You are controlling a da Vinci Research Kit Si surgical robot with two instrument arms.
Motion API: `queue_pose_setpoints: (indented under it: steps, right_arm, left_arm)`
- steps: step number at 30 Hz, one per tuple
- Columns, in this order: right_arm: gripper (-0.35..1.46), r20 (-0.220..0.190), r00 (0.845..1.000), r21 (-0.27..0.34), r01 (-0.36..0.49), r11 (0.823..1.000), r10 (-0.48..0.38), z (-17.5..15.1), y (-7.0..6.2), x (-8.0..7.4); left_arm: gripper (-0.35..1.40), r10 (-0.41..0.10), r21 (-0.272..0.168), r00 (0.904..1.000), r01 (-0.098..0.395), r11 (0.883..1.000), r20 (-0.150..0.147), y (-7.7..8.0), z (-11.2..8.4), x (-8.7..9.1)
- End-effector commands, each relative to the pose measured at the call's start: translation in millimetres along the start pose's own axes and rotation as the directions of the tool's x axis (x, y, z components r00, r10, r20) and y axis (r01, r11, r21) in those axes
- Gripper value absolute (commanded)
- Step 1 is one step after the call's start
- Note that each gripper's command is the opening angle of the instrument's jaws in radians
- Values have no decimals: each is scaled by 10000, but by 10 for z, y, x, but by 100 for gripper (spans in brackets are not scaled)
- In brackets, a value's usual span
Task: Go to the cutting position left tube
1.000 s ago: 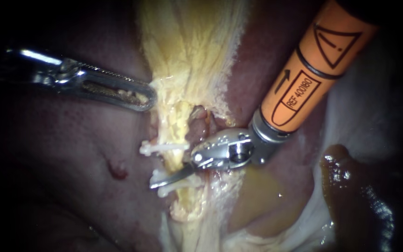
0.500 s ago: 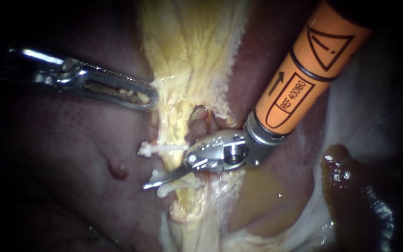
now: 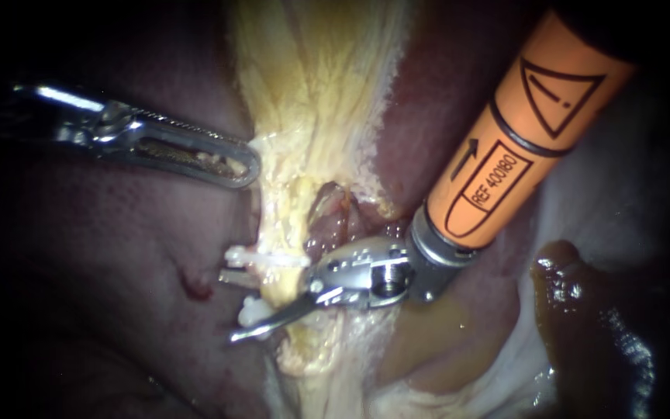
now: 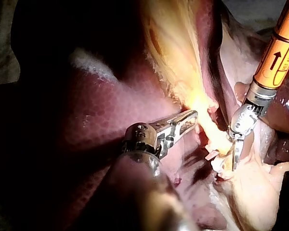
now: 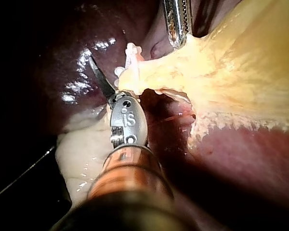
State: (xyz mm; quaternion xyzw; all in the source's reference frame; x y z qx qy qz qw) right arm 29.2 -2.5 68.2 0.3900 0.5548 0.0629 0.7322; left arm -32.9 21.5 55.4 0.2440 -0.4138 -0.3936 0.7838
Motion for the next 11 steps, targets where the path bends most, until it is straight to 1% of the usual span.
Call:
queue_pose_setpoints:
  steps: [1,11]
  right_arm:
    - [142,3,10000,-18,-6,10000,6,-1,1,-1]
    - [142,2,10000,-21,-7,10000,7,-2,4,-2]
  left_arm:
    - [-35,-1,0,10000,1,10000,1,0,0,0]
    - [-35,-2,-1,10000,2,10000,1,0,0,0]
